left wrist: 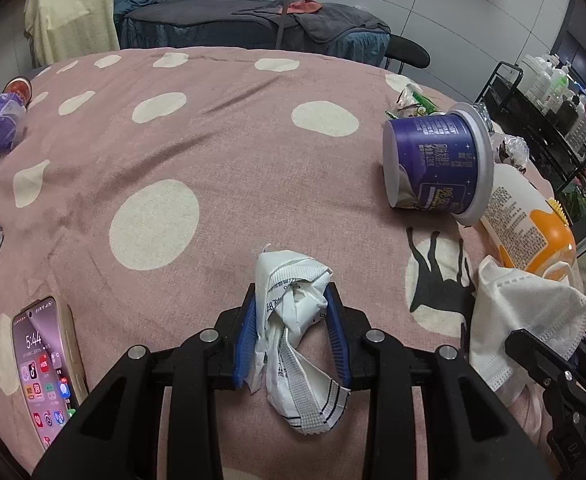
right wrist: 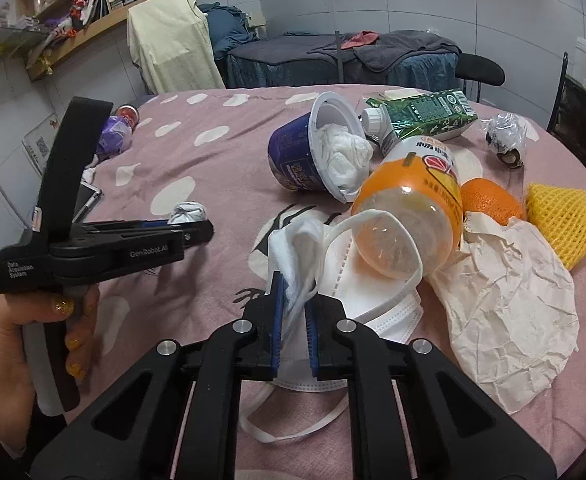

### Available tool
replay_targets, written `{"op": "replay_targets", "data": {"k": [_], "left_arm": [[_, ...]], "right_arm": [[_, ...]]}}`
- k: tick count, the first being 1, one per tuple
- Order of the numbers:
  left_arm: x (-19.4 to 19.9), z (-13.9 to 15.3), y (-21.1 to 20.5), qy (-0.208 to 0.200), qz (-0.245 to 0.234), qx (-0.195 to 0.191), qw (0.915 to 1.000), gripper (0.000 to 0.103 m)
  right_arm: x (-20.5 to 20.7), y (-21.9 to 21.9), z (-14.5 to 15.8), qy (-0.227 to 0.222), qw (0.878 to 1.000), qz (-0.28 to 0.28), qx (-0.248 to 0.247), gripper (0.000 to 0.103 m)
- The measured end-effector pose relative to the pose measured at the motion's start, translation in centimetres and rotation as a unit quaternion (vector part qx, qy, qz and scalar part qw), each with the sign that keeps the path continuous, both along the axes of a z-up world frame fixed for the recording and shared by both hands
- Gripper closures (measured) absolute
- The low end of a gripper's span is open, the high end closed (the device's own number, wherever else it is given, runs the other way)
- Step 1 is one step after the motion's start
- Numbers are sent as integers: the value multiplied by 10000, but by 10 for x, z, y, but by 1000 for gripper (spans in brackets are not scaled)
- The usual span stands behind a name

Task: Collect trash
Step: 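Carry the cloth and mask to the brown bin and open both grippers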

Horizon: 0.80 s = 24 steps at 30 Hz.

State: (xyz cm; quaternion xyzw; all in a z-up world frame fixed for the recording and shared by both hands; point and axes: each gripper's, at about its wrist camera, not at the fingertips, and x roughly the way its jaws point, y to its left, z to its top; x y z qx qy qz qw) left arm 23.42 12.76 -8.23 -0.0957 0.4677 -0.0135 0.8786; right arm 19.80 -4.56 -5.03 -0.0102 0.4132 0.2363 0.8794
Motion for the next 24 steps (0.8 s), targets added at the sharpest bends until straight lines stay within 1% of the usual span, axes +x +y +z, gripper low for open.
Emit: {"op": "replay_targets", "data": {"k": [3, 5, 10, 12, 15, 19, 21, 24], "left_arm": [[-7, 2, -2, -37, -39, -31, 10000, 71], [-13, 4, -4, -75, -69, -70, 9999, 71], [-32, 10, -14, -175, -215, -30, 9996, 71], [-39, 15, -20, -255, -301, 15, 9992, 71], [-50, 27, -34, -459, -488, 36, 9977, 71], [-61, 42, -53, -712, -795, -154, 9942, 71], [-65, 45, -70, -766, -1054, -201, 9913, 71], [-67, 49, -98, -773, -1512, -281, 9851, 71]], "right_arm": [[-6, -3, 3, 107, 9995, 119, 254, 95], [-12, -6, 7, 178, 9981, 262, 535, 95], [-31, -14, 23, 203, 9936, 394, 1042, 95], [-39, -20, 31, 147, 9921, 373, 1189, 95], [-51, -36, 45, 27, 9893, 293, 1430, 95], [-64, -65, 63, -118, 9858, 33, 1673, 95], [-68, -83, 71, -189, 9836, -166, 1787, 95], [-75, -123, 86, -342, 9748, -506, 2145, 95]]}}
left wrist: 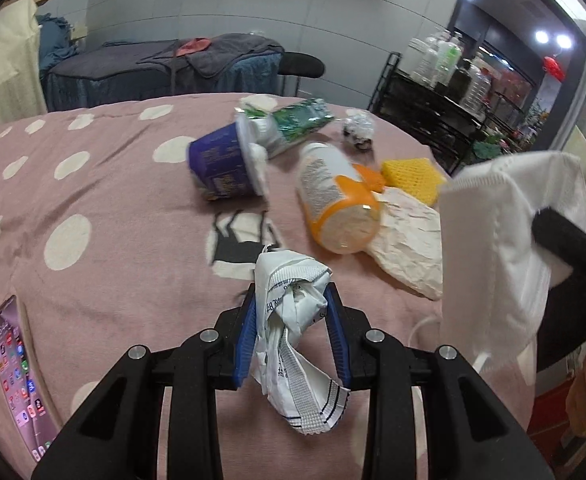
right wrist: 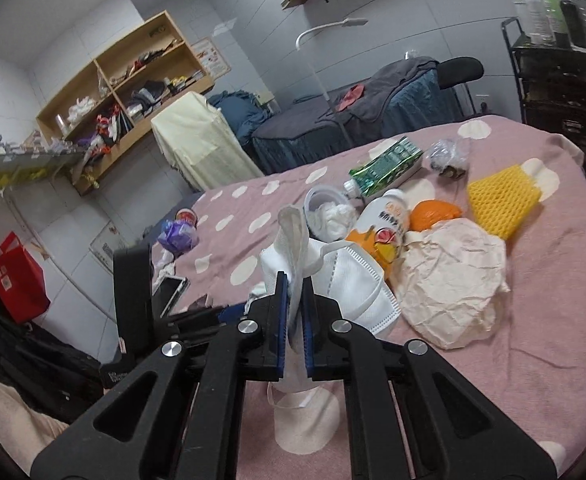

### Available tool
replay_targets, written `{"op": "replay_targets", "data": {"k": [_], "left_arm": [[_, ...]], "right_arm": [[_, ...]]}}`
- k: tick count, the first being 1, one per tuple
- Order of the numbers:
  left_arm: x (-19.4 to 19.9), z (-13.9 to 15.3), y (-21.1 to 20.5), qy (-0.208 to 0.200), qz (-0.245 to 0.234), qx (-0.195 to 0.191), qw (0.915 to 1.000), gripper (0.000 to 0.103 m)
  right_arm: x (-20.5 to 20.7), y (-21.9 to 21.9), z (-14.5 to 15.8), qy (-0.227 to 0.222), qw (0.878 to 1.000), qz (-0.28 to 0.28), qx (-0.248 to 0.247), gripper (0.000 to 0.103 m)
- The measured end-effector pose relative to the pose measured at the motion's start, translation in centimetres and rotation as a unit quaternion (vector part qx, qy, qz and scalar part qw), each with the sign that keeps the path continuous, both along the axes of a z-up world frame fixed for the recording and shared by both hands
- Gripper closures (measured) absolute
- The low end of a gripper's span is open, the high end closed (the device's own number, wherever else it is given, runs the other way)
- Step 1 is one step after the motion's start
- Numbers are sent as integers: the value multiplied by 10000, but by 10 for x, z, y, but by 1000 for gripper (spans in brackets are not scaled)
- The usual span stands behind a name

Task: Collect trash
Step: 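Carry the cloth and mask to the brown bin and open both grippers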

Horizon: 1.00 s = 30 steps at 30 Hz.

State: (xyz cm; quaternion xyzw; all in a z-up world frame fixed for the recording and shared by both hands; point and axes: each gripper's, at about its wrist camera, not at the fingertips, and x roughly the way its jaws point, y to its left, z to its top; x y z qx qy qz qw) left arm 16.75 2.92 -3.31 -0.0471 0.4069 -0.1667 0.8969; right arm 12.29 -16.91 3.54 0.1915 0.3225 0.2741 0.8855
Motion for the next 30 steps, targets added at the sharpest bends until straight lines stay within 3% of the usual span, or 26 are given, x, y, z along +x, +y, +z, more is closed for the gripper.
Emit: {"op": "replay_targets", "data": {"k": [3, 6, 11, 14, 19, 25, 30], "left_arm": [[-3, 10, -32, -152, -533, -5, 9985, 71], [-7, 20, -65, -301, -1038, -75, 9941, 71], [-7, 23, -104, -315, -1592, -192, 9866, 71], [-9, 21, -124, -231, -1854, -225, 9821, 71], [-4, 17, -151, -31, -2203, -292, 9750, 71], [-4, 18, -183, 4, -2475, -274, 9685, 71], [-3, 18, -210, 63, -2705, -236, 9624, 71]], "right_arm": [[-7, -41, 11, -119, 9989, -423, 173, 95], [-10, -91, 14, -24, 9953, -713, 653, 95], [-8, -161, 1, 195, 9845, -1698, 398, 95], [3, -199, -17, 532, 9673, -2474, -134, 95], [23, -261, -56, 1110, 9383, -3262, -305, 95], [52, -312, -94, 1606, 9123, -3716, -620, 95], [70, -335, -136, 2332, 8885, -3872, -797, 95]]}}
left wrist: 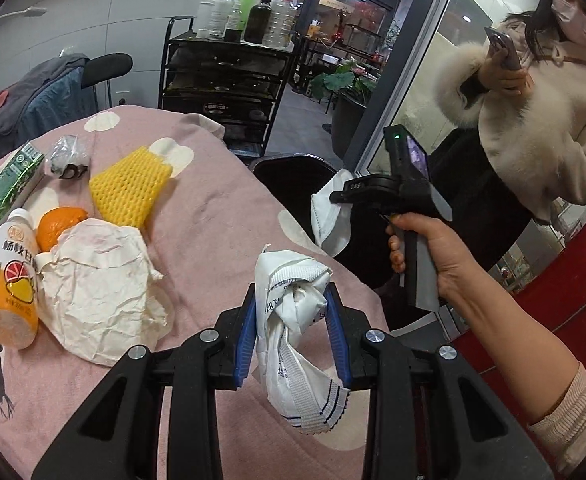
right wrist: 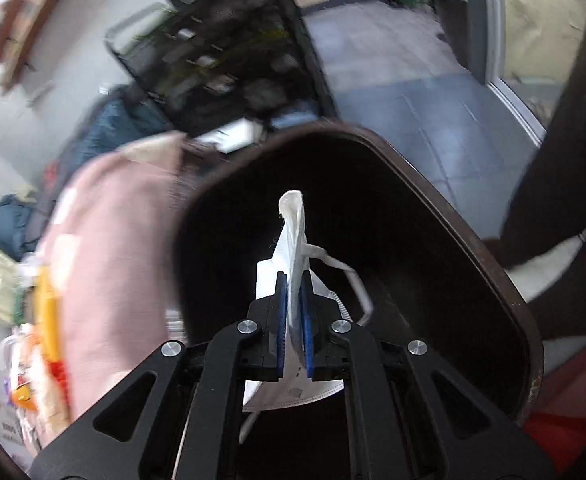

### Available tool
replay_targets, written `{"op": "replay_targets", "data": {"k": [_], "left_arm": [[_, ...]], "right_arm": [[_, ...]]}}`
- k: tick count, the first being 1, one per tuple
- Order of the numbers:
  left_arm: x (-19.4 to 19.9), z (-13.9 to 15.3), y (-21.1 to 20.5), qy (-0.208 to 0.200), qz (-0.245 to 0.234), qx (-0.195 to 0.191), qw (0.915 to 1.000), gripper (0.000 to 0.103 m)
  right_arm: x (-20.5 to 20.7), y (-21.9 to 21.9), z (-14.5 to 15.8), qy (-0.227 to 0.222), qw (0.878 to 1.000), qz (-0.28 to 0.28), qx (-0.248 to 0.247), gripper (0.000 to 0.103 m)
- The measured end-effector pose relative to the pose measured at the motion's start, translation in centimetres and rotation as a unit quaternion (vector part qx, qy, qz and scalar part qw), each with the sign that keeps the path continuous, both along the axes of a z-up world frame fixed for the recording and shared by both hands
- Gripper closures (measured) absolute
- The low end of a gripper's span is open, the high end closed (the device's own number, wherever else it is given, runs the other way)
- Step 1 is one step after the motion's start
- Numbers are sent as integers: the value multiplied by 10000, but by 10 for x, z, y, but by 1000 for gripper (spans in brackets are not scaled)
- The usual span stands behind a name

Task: Collect trash
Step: 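Carry the cloth and mask to the brown bin and open both grippers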

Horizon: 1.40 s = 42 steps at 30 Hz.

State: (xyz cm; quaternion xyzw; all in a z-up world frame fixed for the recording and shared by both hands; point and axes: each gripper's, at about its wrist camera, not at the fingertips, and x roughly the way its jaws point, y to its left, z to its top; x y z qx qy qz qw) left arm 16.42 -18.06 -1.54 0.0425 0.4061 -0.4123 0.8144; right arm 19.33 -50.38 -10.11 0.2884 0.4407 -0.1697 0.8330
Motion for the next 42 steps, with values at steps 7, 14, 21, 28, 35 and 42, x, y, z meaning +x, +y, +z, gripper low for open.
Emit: {"op": "replay_targets", "data": {"k": [7, 14, 21, 28, 35, 42], "left_arm": [[0, -6, -32, 172, -294, 104, 9994, 71], [10, -15, -59, 360, -487, 206, 9979, 71], [33, -22, -103, 687, -683, 310, 9948, 71], [74, -33, -151, 1049, -691, 597, 9903, 71], [108, -62, -190, 1352, -639, 1161, 9819, 71], [113, -86, -217, 1440, -762, 1629, 9731, 71]], "right_arm": [[5, -25, -35, 610, 9961, -433, 458, 35], [-10, -17, -25, 444, 9978, -317, 386, 33], [-47, 7, -4, 56, 9999, -106, 96, 32], [-81, 38, 25, -178, 9984, 47, -528, 21], [-97, 49, 28, 14, 9975, 102, -697, 21], [-107, 50, 22, 89, 9984, 17, -564, 21]]}}
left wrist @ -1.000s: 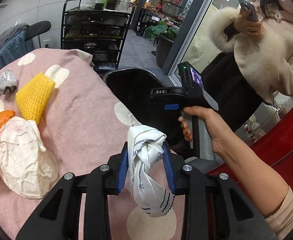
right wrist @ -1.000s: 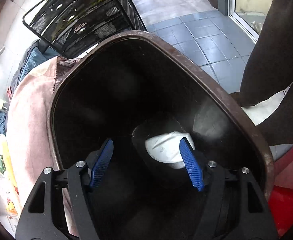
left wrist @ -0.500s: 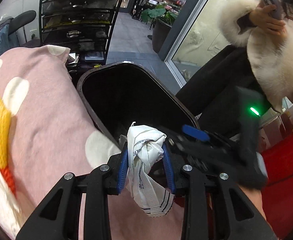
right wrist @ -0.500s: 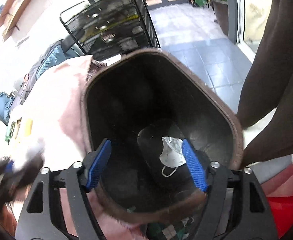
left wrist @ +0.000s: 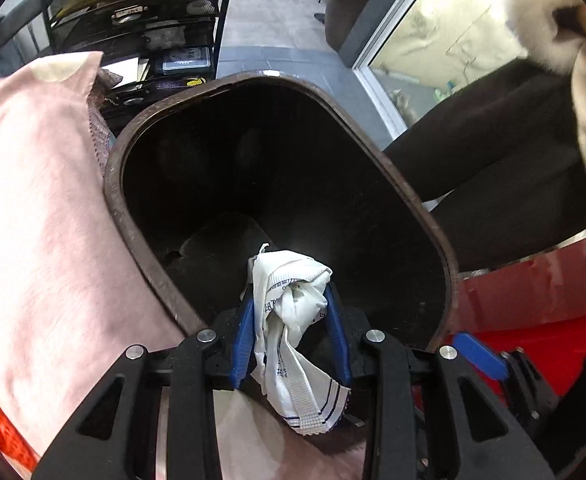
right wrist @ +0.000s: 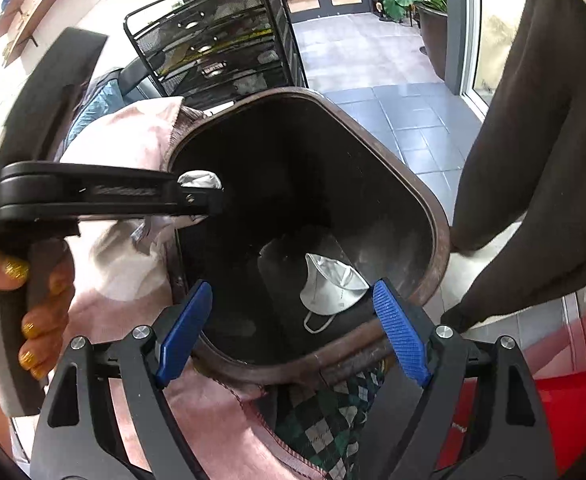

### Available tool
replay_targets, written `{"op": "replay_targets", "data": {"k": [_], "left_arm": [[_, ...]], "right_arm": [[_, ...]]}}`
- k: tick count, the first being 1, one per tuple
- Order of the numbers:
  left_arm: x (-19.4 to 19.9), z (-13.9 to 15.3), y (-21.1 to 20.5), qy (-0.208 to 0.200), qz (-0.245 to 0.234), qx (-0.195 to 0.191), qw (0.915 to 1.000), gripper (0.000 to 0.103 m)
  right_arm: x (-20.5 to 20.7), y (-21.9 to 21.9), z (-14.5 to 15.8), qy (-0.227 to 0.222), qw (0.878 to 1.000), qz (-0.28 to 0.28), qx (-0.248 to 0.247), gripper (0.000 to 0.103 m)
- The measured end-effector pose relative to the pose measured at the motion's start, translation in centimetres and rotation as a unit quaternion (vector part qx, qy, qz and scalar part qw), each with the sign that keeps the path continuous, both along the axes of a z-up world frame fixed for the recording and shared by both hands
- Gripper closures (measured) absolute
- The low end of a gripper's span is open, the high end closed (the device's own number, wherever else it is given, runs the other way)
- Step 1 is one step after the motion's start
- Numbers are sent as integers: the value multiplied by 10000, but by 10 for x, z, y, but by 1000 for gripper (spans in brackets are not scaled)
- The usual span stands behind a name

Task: Collect trash
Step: 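Carry the cloth and mask to the brown bin and open both grippers, then withdraw both tools from the bin back over the table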

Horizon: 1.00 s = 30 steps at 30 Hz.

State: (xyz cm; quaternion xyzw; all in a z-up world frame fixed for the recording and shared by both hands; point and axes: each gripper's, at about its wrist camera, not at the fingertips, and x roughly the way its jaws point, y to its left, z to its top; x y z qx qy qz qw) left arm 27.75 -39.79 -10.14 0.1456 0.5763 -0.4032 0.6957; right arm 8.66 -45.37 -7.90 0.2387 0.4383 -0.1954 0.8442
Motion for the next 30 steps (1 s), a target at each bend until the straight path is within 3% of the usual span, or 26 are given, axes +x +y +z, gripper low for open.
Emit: {"op": "replay_targets", "data": {"k": [3, 8, 10, 16, 22, 30], "left_arm": [[0, -4, -3, 27, -7, 49, 10000, 67], [-7, -3, -12, -152, -189, 129, 9996, 40], [-9, 1, -11, -290, -181, 127, 9993, 35], [-19, 14, -3, -751, -245, -37, 9969, 26], [-24, 30, 29, -935, 6, -261, 9953, 22], [-53, 72, 95, -1748, 109, -775, 9815, 10]], "right_arm": [[-4, 0, -2, -12, 10000, 12, 52, 21], [-8, 0, -6, 31, 10000, -12, 86, 20], [-9, 1, -6, 25, 10000, -26, 91, 19], [-13, 3, -3, -5, 9999, -78, -111, 12], [-13, 9, 1, -31, 9997, -87, -230, 11], [-9, 27, 22, -428, 9985, 106, -326, 8]]}}
